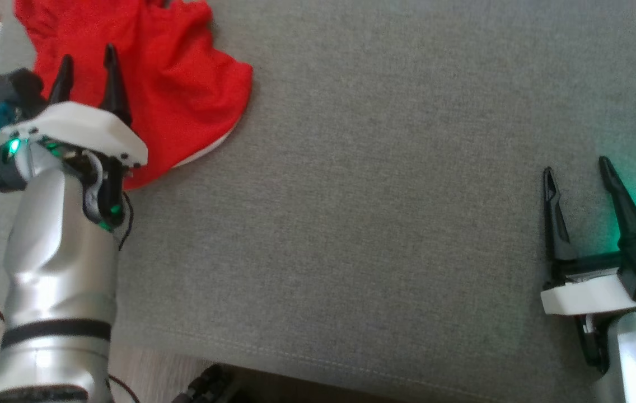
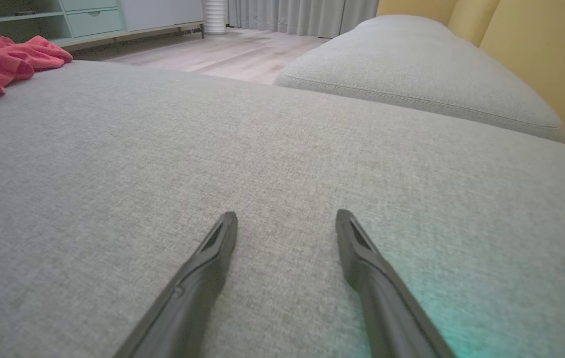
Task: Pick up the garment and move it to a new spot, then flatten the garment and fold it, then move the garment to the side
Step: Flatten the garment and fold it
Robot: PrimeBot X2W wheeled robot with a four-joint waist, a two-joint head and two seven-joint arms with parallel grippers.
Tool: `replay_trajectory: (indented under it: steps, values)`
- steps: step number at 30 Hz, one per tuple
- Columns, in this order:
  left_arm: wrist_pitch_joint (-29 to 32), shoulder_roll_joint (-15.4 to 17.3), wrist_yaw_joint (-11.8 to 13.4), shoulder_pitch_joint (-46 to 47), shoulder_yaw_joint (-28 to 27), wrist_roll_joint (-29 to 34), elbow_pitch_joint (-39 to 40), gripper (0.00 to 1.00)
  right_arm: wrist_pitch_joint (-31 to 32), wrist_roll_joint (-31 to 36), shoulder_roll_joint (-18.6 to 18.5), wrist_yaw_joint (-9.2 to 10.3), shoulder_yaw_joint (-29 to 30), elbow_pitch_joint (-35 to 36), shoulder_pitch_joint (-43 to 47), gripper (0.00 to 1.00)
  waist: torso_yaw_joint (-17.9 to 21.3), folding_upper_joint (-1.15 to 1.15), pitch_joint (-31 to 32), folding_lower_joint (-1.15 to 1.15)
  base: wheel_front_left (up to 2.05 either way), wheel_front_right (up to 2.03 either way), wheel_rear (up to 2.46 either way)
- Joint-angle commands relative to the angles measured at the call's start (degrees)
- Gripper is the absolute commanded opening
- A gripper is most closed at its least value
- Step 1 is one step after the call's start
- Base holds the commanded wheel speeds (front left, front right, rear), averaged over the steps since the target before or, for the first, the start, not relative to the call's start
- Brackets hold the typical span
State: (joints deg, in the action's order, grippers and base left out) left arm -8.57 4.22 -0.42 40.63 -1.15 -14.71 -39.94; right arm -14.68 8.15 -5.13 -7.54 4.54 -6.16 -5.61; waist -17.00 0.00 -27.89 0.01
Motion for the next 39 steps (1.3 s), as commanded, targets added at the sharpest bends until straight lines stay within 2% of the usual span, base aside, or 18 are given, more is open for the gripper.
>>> replay_trajectory:
  steps: [1,4,5,6,7,15,21,24,28,35,36,39]
  values:
    - [0.5,3.4,0.2,0.8,-1.7,0.2,-0.1,1.00,-0.3,0.2,-0.8,0.05,-1.2,0.5,-1.0,1.00,0.9,0.00,-2.4,-0.01,0.00,0.00,0.00]
    - [1.3,4.3,0.6,4.2,-1.2,0.8,-5.9,1.00,-0.3,0.1,-0.9,0.05,-1.3,0.5,-1.5,1.00,1.5,0.00,-2.8,-0.01,0.00,0.00,0.00]
    - [1.6,4.5,0.5,4.9,-1.1,0.7,-7.7,0.91,-0.3,0.1,-0.9,0.05,-1.2,0.5,-1.6,1.00,1.6,0.00,-2.8,-0.01,0.00,0.00,0.00]
    - [1.8,4.8,0.4,5.6,-0.9,0.8,-9.4,0.40,-0.3,0.0,-0.8,0.05,-1.2,0.5,-1.7,1.00,1.8,0.00,-2.7,-0.01,0.00,0.00,0.00]
    - [1.8,5.0,0.2,6.2,-0.7,0.8,-10.9,0.00,-0.3,0.0,-0.7,0.05,-1.3,0.4,-1.7,1.00,1.9,0.00,-2.6,-0.01,0.00,0.00,0.00]
    - [-1.8,5.5,-2.3,8.6,0.3,0.4,-16.2,0.00,-0.3,-0.7,0.3,0.05,-0.8,-0.8,-0.7,1.00,1.9,0.00,1.3,-0.01,0.00,0.00,0.00]
    - [-3.6,4.7,-5.2,8.4,1.5,-1.1,-10.2,0.00,-0.3,-2.5,1.6,0.05,-1.4,-2.2,0.8,1.00,2.1,0.00,7.7,-0.01,0.00,0.00,0.00]
    - [-2.0,4.2,-6.2,7.4,2.8,-2.2,-4.4,0.00,-0.3,-3.4,2.0,0.05,-1.9,-3.0,1.5,1.00,2.7,0.00,10.6,-0.01,0.00,0.00,0.00]
    - [2.7,4.1,-6.7,4.6,5.0,-4.0,7.1,0.00,-0.3,-5.0,2.2,0.05,-2.9,-3.8,2.2,1.00,4.4,0.00,13.9,-0.01,0.00,0.00,0.00]
    - [16.9,4.2,-7.0,-2.9,10.4,-9.6,32.0,0.00,-0.3,-9.2,2.2,0.05,-5.2,-4.9,3.5,1.00,9.7,0.00,18.0,-0.01,0.00,0.00,0.00]
    - [16.9,4.2,-7.0,-2.9,10.4,-9.6,32.0,0.00,-0.3,-9.2,2.2,0.05,-5.2,-4.9,3.5,1.00,9.7,0.00,18.0,-0.01,0.00,0.00,0.00]
    - [23.3,3.4,-7.0,-6.5,13.8,-13.8,41.0,0.00,-0.3,-10.2,2.2,0.05,-5.8,-4.9,4.0,1.00,12.5,0.00,18.9,-0.01,0.00,0.00,0.00]
